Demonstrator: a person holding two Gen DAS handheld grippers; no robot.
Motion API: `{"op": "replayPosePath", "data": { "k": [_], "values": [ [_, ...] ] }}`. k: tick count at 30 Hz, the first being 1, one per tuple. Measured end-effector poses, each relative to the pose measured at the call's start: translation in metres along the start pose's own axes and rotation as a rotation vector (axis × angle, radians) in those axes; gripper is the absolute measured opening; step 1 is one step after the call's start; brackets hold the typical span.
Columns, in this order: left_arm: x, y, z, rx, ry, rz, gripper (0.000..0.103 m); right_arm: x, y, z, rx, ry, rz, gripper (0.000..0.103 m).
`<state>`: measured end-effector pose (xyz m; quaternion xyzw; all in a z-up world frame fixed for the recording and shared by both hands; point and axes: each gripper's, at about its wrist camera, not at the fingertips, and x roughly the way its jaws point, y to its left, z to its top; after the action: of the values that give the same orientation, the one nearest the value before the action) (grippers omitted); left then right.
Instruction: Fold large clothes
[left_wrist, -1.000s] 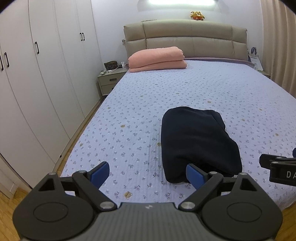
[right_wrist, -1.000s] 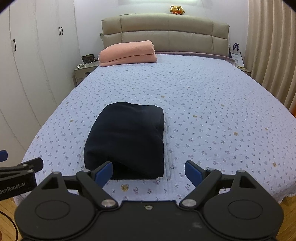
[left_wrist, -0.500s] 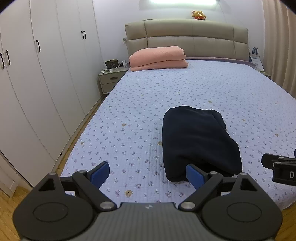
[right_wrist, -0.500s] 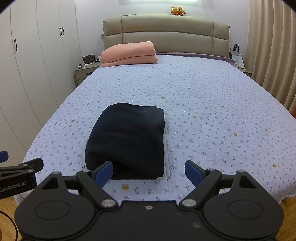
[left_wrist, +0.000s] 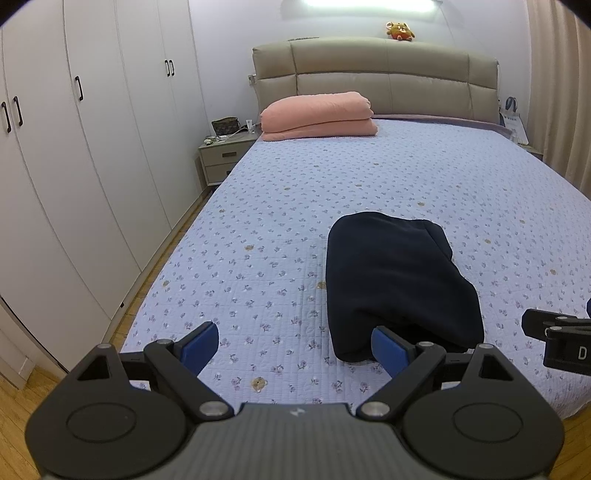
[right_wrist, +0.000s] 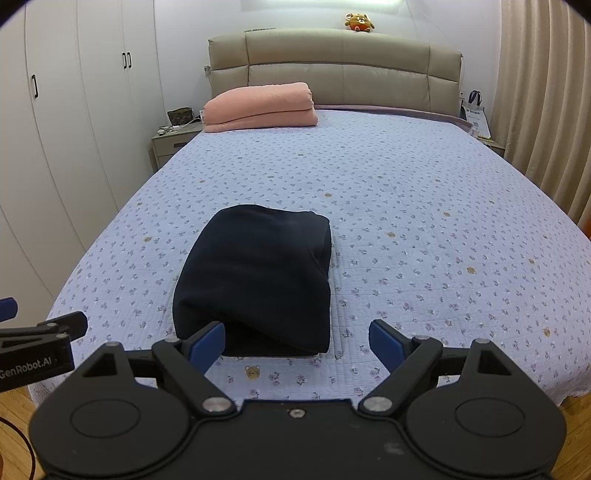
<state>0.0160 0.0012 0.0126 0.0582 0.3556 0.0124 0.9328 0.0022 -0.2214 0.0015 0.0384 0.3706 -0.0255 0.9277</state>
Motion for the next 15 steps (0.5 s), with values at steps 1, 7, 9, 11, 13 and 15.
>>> {"op": "replayPosePath", "data": {
  "k": [1,7,9,11,13,15],
  "values": [
    [-0.0001,0.0001,-0.0002,0.0,0.0,0.0,0.092,0.0,-0.0002,0.0,-0.001,0.0,0.001,0.1],
    [-0.0004,0.0012,-0.0019,-0.006,0.005,0.0,0.092,-0.0003,0.0014,0.0001,-0.003,0.001,0.001,0.1],
    [-0.0006,0.0014,-0.0024,-0.007,0.007,-0.001,0.092,-0.0003,0.002,0.0001,-0.006,0.002,0.001,0.1],
    [-0.0008,0.0015,-0.0027,-0.008,0.008,-0.001,0.092,-0.0003,0.0015,0.0002,-0.007,0.004,0.004,0.1],
    [-0.001,0.0019,-0.0026,-0.01,0.008,0.0,0.092,0.0002,0.0002,0.0001,-0.011,0.006,0.007,0.1],
    [-0.0014,0.0024,-0.0032,-0.012,0.008,0.0,0.092,0.0003,-0.0007,0.0001,-0.013,0.008,0.009,0.1]
  ]
}}
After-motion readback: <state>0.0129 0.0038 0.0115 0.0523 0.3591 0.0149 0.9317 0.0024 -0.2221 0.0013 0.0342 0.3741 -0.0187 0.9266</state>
